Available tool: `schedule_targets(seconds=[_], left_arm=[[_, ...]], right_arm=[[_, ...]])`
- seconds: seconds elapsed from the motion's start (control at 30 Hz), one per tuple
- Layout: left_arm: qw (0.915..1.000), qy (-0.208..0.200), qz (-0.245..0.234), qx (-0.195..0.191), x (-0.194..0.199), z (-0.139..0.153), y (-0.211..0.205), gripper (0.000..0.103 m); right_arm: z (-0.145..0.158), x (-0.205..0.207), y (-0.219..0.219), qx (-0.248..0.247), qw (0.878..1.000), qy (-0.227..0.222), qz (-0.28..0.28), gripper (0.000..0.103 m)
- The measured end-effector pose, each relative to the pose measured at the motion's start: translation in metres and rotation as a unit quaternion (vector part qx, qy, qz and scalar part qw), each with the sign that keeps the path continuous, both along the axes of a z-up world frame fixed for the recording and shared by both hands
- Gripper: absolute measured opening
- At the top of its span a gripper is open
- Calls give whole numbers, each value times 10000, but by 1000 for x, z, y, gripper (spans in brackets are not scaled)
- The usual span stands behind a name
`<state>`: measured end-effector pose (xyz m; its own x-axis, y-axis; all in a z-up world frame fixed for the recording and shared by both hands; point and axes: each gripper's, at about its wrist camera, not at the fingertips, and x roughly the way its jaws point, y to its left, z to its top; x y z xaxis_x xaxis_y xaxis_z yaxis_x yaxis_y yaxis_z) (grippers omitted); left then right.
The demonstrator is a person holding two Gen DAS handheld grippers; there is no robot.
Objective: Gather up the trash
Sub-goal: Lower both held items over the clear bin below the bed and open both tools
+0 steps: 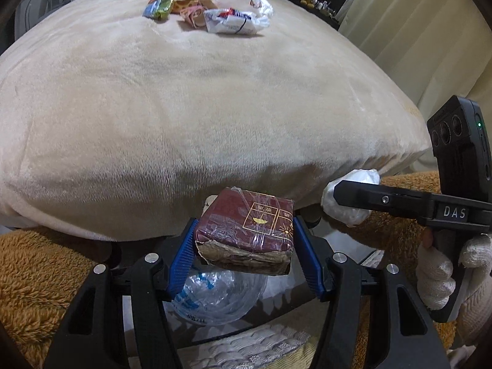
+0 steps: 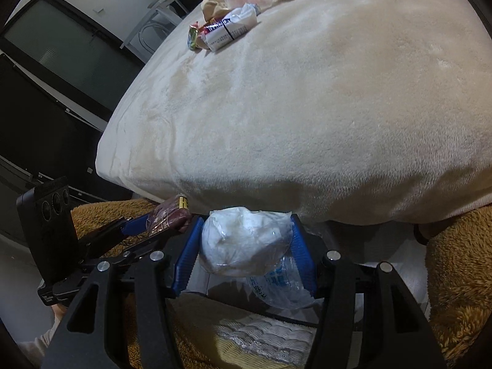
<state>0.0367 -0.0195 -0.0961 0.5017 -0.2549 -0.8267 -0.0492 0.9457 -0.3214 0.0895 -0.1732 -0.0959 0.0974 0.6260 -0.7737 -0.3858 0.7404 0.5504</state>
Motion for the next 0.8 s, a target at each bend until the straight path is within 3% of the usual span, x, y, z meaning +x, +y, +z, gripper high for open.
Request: schedule_targets(seconds=[0.27,0.5,0.8], left_arm=[[9964,833,-5,-172,12,-37,3,60],[9932,1137,48,-265,12,-48,3,60],[9859,1649,-287,-37,15,-61,-11,60]], right_arm=[[-30,5,13,-270,9977,609,115,56],[-54,8,26,-540,9927,1066,167,56],[-72,8,41,-833,9859,1437,193,56]])
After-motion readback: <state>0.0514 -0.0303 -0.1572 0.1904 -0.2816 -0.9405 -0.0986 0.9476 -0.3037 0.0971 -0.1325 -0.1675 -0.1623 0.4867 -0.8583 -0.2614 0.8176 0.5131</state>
